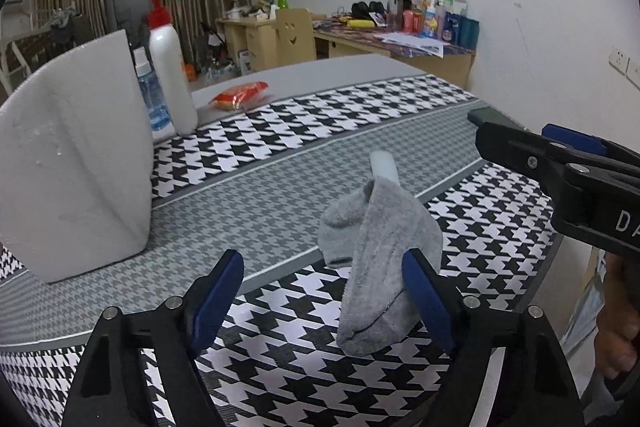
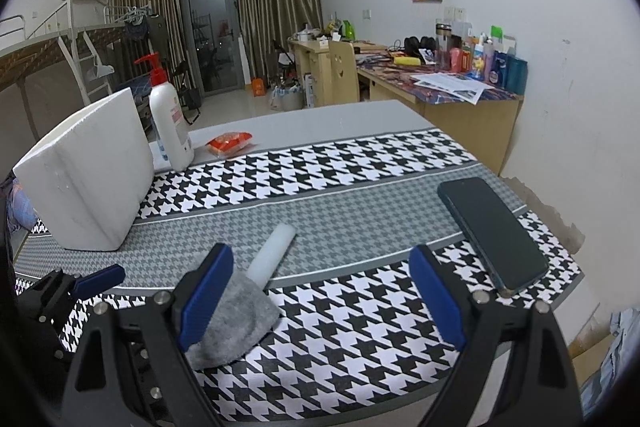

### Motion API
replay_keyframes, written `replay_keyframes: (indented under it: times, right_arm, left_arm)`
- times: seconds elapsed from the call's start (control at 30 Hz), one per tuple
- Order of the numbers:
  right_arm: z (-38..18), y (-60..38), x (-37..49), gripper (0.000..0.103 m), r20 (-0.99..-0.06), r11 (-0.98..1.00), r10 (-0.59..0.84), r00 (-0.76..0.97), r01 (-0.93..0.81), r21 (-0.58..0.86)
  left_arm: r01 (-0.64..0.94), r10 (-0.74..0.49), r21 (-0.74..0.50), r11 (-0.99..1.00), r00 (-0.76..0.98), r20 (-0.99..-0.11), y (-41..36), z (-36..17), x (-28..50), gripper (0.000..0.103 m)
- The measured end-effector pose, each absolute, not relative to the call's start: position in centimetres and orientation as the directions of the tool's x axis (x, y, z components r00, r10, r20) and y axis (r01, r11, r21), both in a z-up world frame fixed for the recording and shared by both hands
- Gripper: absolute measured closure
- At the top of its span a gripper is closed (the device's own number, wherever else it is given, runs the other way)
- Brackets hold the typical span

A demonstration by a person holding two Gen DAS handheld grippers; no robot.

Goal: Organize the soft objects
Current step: 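Close left tool on the grey sock while right tool grasps the white foam stick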

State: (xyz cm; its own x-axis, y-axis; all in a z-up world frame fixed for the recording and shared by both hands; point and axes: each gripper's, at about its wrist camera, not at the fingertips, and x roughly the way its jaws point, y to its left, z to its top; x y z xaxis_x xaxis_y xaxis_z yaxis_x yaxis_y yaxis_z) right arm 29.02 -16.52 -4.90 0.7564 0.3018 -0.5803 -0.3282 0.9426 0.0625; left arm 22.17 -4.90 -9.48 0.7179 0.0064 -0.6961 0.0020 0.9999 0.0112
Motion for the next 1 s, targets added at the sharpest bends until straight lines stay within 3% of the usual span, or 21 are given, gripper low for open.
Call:
replay_keyframes:
  times: [0.4, 0.6, 0.67, 0.77, 1.0]
  right_arm:
    - [-6.8, -15.8, 30.2, 0.011, -0.634, 0.938, 0.305, 0.71, -0.338, 0.074]
    - [-7.1, -15.5, 30.7, 0.011, -0.645, 0.937, 0.307, 0.7, -0.339, 0.077]
    - [-7.4, -15.2, 31.0, 0.011, -0.654, 0.939, 0.3, 0.695, -0.336, 0.075]
    - [-7.8, -15.0, 31.5, 0.011, -0.666, 0.942, 0.293, 0.686, -0.327, 0.077]
    - [-8.6, -13.8, 32.5, 0.027, -0.701, 0.929, 0.325, 0.635, -0.353, 0.111]
  left_arm:
    - [0.036, -0.031, -0.009, 0.999, 0.665, -0.746, -5.3, -10.8, 22.9, 0.055]
    - [0.067, -0.08, -0.048, 0.997, 0.641, -0.764, -5.5, -11.5, 23.2, 0.075]
    - [0.063, -0.07, -0.039, 0.997, 0.648, -0.759, -5.5, -11.5, 23.2, 0.086]
    - [0.068, -0.079, -0.047, 0.997, 0.648, -0.758, -5.4, -11.5, 23.1, 0.089]
    - [0.075, -0.09, -0.055, 0.996, 0.655, -0.75, -5.0, -11.0, 22.4, 0.092]
